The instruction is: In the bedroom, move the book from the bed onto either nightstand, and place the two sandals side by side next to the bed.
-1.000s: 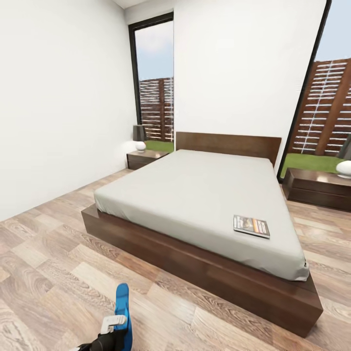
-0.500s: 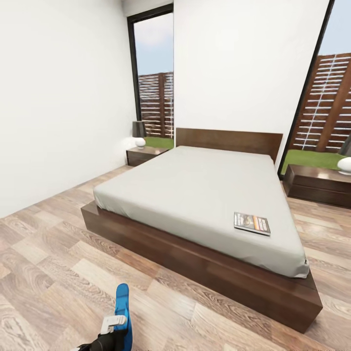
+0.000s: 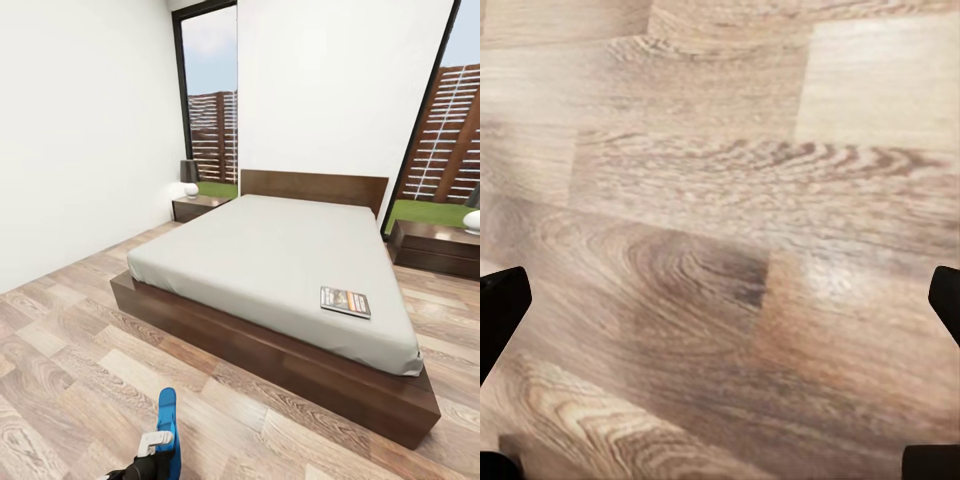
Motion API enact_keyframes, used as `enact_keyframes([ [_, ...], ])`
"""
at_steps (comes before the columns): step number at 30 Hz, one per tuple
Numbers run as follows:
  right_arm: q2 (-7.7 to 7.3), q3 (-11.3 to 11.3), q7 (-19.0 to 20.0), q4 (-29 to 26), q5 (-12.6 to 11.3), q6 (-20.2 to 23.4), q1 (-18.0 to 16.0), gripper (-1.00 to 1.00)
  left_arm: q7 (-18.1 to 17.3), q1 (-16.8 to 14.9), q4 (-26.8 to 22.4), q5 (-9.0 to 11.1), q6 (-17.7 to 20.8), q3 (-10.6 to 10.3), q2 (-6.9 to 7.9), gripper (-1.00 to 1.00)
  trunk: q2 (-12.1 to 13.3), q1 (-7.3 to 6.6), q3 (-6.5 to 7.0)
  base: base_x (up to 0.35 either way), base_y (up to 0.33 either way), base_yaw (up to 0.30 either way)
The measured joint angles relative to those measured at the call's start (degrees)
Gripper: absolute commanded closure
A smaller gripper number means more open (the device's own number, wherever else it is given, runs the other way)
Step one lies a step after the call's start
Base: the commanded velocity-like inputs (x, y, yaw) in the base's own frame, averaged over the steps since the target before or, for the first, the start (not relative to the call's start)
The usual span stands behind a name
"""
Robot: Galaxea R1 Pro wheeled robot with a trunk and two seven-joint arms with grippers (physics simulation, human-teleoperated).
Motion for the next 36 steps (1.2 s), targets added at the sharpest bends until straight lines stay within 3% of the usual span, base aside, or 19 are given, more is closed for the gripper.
enact_keyframes([
  [36,-0.07,0.0,0.0,0.0,0.0,0.0,0.0,-1.0,0.0,0.0,0.0,0.0,0.0,0.0,0.0,1.0,0.0,0.0,-3.26,0.0,0.0,0.0],
])
